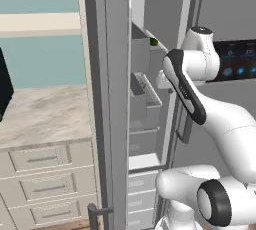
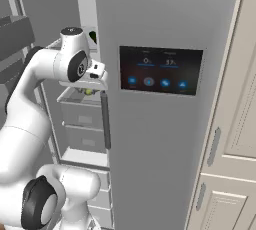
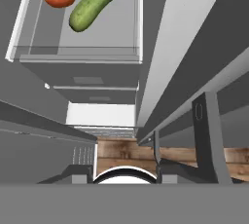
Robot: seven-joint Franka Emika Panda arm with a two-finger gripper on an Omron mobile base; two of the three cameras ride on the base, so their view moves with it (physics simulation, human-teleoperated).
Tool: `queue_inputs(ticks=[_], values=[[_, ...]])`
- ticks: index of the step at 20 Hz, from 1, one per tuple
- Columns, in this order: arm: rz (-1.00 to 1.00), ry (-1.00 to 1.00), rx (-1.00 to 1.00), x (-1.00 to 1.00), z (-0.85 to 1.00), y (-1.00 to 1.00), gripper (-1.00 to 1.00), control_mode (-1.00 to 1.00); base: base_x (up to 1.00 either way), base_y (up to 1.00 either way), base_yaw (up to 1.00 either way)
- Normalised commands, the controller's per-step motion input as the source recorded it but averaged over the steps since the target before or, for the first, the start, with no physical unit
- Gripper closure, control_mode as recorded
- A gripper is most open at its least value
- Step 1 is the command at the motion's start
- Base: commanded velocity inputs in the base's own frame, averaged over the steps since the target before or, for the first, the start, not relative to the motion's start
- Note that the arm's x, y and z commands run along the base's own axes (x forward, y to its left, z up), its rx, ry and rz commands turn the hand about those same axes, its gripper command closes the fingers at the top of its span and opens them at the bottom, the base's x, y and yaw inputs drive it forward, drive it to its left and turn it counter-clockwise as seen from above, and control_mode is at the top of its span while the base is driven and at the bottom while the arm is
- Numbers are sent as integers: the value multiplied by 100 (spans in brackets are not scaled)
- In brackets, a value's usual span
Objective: Take the squash and cucumber from the second highest rack and move them to the highest rack where the cucumber and garlic are located, to maximize freezer space. Close the freezer door after rearranging.
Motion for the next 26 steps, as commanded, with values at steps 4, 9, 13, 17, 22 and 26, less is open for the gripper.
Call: queue_inputs(ticks=[4,9,13,17,22,26], values=[[0,-1,0,-1,0,0,-100,100,-20,0,2],[0,0,0,0,0,0,-100,100,-31,0,16],[0,0,0,0,0,0,-100,100,-5,-8,33],[0,0,0,0,0,0,-100,100,0,-22,39],[0,0,0,0,0,0,-100,100,0,-14,36],[0,0,0,0,0,0,-100,100,0,-16,31]])
